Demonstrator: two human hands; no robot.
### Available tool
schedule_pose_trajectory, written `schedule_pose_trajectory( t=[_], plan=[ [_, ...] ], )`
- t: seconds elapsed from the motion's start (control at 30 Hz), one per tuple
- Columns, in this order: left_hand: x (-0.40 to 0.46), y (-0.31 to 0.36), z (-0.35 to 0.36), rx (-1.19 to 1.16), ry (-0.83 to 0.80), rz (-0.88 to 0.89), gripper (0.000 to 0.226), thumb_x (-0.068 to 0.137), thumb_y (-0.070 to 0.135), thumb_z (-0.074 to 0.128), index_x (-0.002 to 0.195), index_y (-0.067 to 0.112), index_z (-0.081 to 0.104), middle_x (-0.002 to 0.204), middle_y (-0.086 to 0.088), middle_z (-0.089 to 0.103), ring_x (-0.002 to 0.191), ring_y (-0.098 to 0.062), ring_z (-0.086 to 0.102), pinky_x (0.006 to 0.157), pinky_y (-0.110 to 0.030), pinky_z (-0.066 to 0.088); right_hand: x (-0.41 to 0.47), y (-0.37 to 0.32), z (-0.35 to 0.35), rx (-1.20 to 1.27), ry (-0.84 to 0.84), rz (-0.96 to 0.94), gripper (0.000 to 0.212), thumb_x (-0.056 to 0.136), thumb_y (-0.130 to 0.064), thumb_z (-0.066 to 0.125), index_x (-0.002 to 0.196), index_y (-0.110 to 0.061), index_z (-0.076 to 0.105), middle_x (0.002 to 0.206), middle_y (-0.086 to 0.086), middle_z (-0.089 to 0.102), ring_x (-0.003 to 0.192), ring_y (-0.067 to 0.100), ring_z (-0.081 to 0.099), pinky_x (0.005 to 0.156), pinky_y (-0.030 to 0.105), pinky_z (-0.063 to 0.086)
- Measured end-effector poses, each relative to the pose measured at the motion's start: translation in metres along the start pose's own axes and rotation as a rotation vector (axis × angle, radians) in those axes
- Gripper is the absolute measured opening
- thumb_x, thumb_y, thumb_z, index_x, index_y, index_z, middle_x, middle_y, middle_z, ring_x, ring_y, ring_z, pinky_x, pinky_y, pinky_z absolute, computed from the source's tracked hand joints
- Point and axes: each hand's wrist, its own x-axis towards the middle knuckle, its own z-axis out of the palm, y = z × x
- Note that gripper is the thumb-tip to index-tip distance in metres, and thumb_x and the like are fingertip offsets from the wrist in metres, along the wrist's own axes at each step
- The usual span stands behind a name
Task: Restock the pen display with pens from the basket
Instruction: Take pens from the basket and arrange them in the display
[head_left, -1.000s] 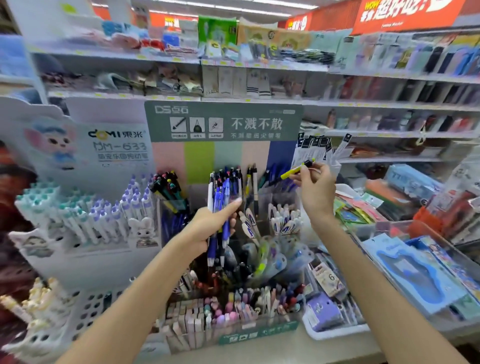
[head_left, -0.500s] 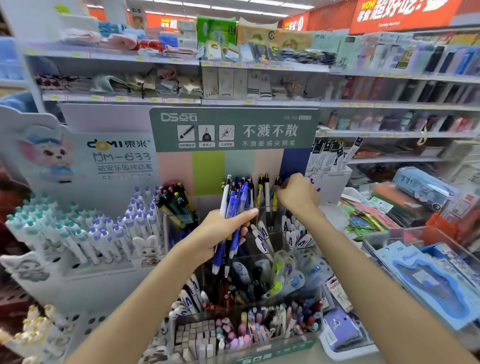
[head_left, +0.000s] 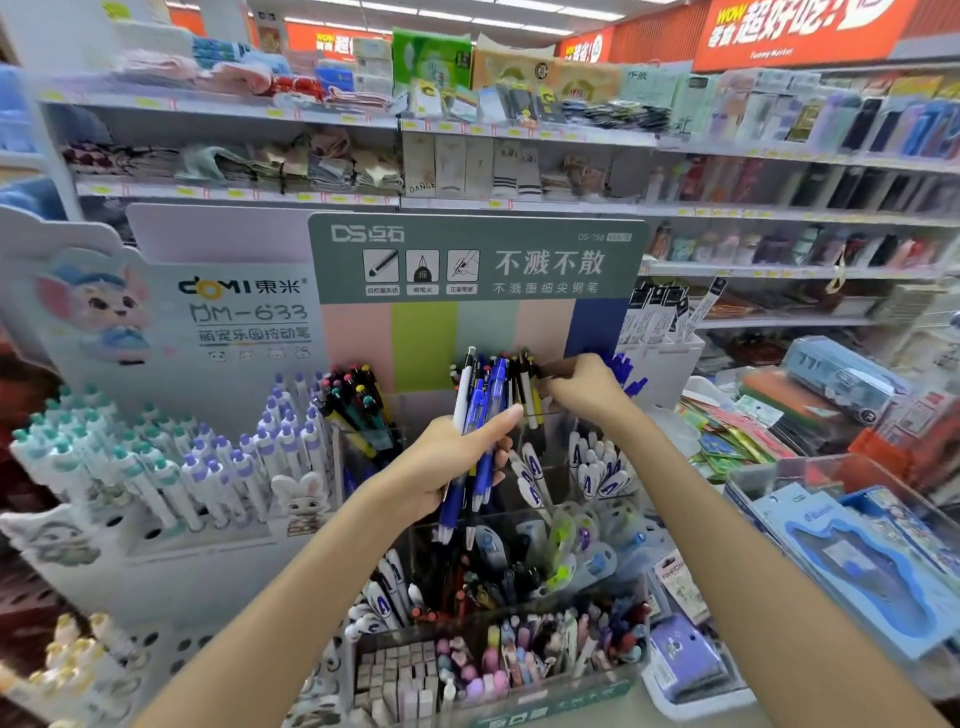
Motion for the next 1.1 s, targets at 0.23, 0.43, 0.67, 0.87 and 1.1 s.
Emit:
schedule_pose_trajectory(
  t=[0.23, 0.43, 0.67, 0.87, 1.1],
  plan=[
    [-0.002, -0.015, 0.015, -0.066, -0.087, 0.080, 0.025, 0.088, 0.032, 0.062, 0.087, 0.008, 0.058, 0.065, 0.000, 0.053, 0.052, -0.011, 0.052, 0.057, -0.026, 0.050, -0.037, -0.004, -0.023, 0.173, -0.026, -0.124, 0.017, 0.092, -0.024, 0.059, 0.108, -0.019, 0.063, 0.098, 0.003, 0.071, 0.071, 0.012, 0.062, 0.059, 0.023, 0.047],
    [-0.002, -0.012, 0.030, -0.039, -0.160, 0.090, 0.010, 0.093, 0.023, 0.059, 0.092, 0.013, 0.062, 0.070, 0.000, 0.058, 0.053, -0.009, 0.054, 0.053, -0.025, 0.050, -0.070, -0.014, -0.043, 0.319, -0.349, -0.029, 0.030, 0.085, -0.047, 0.063, 0.088, -0.019, 0.072, 0.073, -0.007, 0.064, 0.061, 0.005, 0.052, 0.057, 0.016, 0.042],
    [-0.001, -0.004, 0.037, -0.106, -0.193, 0.050, 0.010, 0.095, 0.017, 0.055, 0.098, 0.015, 0.064, 0.085, -0.003, 0.075, 0.069, -0.013, 0.071, 0.068, -0.026, 0.058, -0.073, 0.006, -0.048, 0.666, -0.312, 0.067, 0.016, 0.078, -0.030, 0.071, 0.087, -0.016, 0.072, 0.075, -0.005, 0.067, 0.063, 0.002, 0.059, 0.058, 0.010, 0.048],
    [0.010, -0.008, 0.029, -0.164, -0.054, 0.022, 0.009, 0.094, 0.013, 0.057, 0.098, 0.007, 0.061, 0.086, -0.006, 0.075, 0.073, -0.017, 0.073, 0.059, -0.024, 0.057, -0.071, 0.015, -0.074, 0.926, 0.108, -0.019, 0.008, 0.091, -0.014, 0.059, 0.095, -0.008, 0.062, 0.083, 0.005, 0.067, 0.067, 0.007, 0.066, 0.061, 0.014, 0.053],
    [0.013, -0.009, 0.029, -0.108, -0.046, -0.005, 0.021, 0.088, 0.025, 0.067, 0.088, 0.005, 0.060, 0.066, -0.002, 0.059, 0.049, -0.010, 0.052, 0.052, -0.023, 0.050, -0.044, 0.030, -0.084, 0.456, 0.571, -0.186, 0.011, 0.088, -0.013, 0.067, 0.095, -0.008, 0.060, 0.081, 0.010, 0.070, 0.069, 0.018, 0.069, 0.074, 0.032, 0.058]
  ],
)
